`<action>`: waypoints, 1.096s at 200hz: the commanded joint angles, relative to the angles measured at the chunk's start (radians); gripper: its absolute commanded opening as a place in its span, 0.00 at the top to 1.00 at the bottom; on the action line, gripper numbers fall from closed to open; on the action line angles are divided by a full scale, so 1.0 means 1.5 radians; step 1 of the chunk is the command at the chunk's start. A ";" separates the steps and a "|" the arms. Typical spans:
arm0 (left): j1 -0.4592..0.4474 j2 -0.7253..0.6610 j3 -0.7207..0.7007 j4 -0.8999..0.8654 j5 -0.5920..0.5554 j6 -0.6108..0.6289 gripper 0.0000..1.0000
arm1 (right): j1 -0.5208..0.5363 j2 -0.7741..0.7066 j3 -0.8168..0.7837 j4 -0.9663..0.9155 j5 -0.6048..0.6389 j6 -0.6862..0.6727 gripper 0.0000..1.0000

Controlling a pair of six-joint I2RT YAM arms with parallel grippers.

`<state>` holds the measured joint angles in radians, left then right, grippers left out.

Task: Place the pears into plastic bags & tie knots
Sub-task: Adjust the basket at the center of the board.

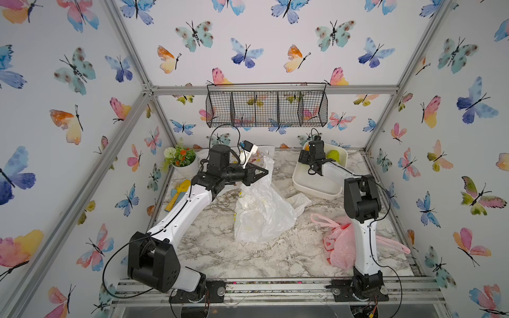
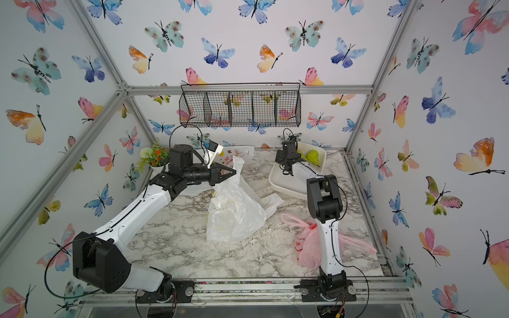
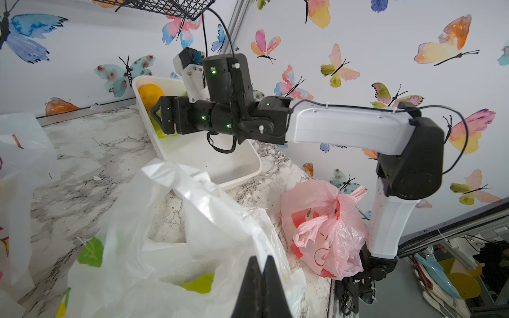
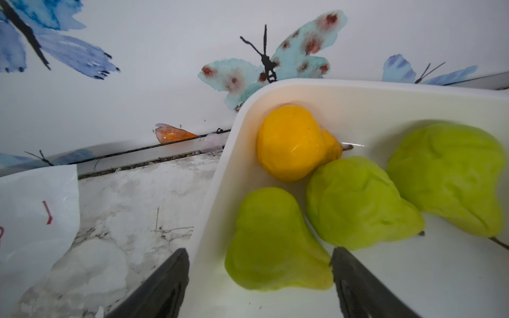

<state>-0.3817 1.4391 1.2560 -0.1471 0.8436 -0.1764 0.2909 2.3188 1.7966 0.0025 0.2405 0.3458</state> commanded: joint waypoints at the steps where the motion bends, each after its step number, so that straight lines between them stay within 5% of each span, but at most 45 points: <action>1: -0.003 -0.014 -0.002 -0.001 0.015 0.006 1.00 | -0.008 0.053 0.044 -0.005 0.010 0.001 0.16; 54: -0.003 -0.015 -0.001 -0.009 0.010 0.009 1.00 | -0.016 0.102 0.049 -0.026 0.000 0.041 0.19; 97: -0.003 -0.017 -0.004 -0.011 0.006 0.011 1.00 | -0.043 -0.041 -0.158 0.151 -0.105 0.071 0.24; 128: -0.007 -0.015 -0.001 -0.008 0.006 0.007 1.00 | -0.064 -0.090 -0.170 0.126 -0.195 0.090 0.23; 166: -0.007 -0.027 -0.008 -0.009 0.003 0.008 1.00 | -0.083 -0.181 -0.243 0.129 -0.193 0.094 0.20; 219: -0.008 -0.019 -0.008 0.001 0.008 0.001 1.00 | -0.093 -0.101 -0.154 0.015 -0.182 0.052 0.23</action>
<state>-0.3882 1.4296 1.2469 -0.1558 0.8433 -0.1764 0.1547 2.0823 1.5166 0.1329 -0.0227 0.4572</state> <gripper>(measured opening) 0.054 0.775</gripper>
